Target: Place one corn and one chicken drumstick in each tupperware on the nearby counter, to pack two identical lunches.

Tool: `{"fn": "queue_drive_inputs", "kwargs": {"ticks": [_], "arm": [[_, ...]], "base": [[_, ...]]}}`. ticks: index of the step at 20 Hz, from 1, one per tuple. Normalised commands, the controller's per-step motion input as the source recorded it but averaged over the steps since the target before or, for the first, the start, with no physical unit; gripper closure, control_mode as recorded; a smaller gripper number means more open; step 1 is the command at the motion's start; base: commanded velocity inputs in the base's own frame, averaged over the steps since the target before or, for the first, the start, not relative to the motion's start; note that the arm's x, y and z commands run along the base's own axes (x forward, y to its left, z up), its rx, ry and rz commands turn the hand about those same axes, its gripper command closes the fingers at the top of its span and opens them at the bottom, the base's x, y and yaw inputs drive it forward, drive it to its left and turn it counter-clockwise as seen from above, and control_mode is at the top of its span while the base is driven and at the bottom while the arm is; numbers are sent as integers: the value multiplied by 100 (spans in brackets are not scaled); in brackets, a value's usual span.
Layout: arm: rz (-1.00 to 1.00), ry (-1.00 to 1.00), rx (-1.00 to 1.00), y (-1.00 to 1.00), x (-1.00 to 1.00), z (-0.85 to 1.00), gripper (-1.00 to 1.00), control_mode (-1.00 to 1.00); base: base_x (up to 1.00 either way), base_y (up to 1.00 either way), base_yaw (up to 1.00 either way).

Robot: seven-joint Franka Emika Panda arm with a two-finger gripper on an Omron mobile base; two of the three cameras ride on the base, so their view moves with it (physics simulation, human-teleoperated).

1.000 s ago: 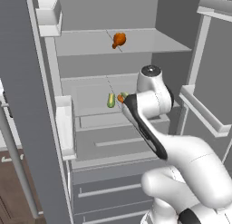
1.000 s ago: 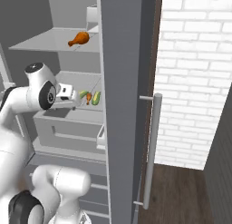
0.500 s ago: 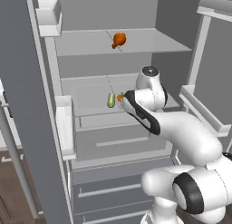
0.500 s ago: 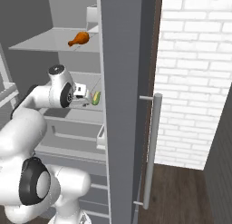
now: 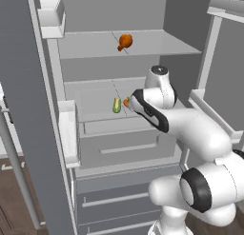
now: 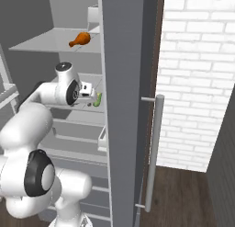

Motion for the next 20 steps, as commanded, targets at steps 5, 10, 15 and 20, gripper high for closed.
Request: {"fn": "queue_drive_inputs", "kwargs": {"ticks": [5,10,15,20], "arm": [[0,1,0,-6,26,0,-100,-100],[0,0,0,-3,39,-10,-100,-100],[0,0,0,-3,28,-35,-100,-100],[0,0,0,-5,34,-12,-100,-100]], "base": [[0,0,0],[0,0,0],[0,0,0],[0,0,0]]}}
